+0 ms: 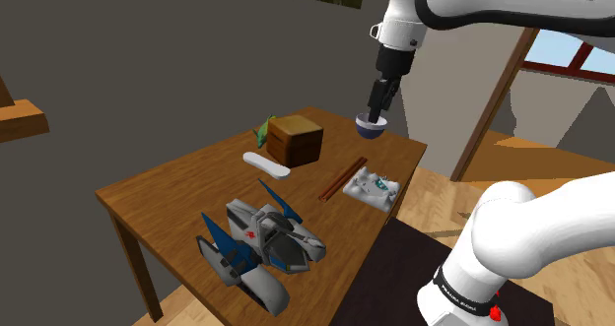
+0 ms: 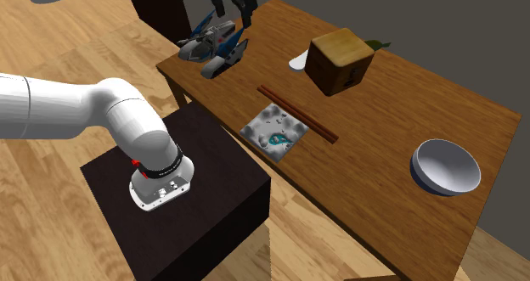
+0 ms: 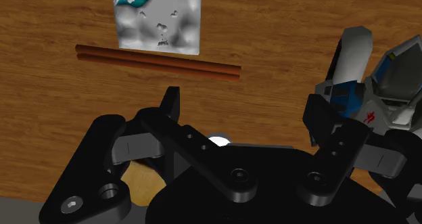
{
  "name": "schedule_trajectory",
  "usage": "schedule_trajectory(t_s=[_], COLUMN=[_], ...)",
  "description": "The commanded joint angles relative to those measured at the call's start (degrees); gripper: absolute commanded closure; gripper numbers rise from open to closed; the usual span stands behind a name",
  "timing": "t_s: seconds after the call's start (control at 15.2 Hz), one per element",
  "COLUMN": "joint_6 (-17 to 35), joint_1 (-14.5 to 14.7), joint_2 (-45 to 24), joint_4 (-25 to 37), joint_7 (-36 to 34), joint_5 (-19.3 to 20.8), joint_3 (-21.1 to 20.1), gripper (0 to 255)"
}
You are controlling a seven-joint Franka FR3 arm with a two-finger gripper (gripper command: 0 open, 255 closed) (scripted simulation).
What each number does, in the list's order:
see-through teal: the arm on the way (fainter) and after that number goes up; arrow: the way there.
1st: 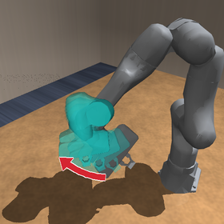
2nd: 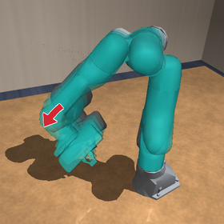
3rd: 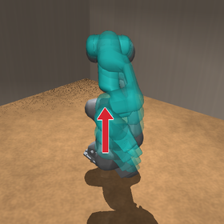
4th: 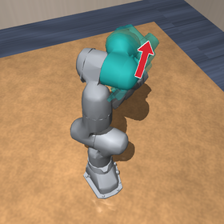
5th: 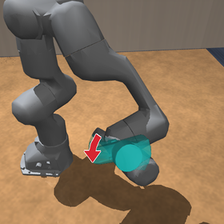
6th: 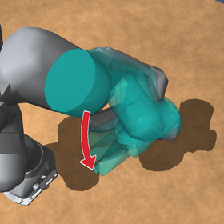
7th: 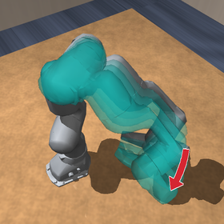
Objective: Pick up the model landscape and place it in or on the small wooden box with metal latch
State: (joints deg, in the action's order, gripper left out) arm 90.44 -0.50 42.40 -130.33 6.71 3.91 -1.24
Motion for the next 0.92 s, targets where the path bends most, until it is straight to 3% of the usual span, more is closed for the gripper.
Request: schedule_trajectory(t_s=[0.0,0.86], joint_6=[0.0,23.78], joint_1=[0.0,-4.18], joint_2=[0.0,-5.89], joint_4=[0.0,-21.26], joint_7=[0.0,-11.42], joint_5=[0.0,11.1], joint_3=[0.0,-7.37], gripper=[0,0])
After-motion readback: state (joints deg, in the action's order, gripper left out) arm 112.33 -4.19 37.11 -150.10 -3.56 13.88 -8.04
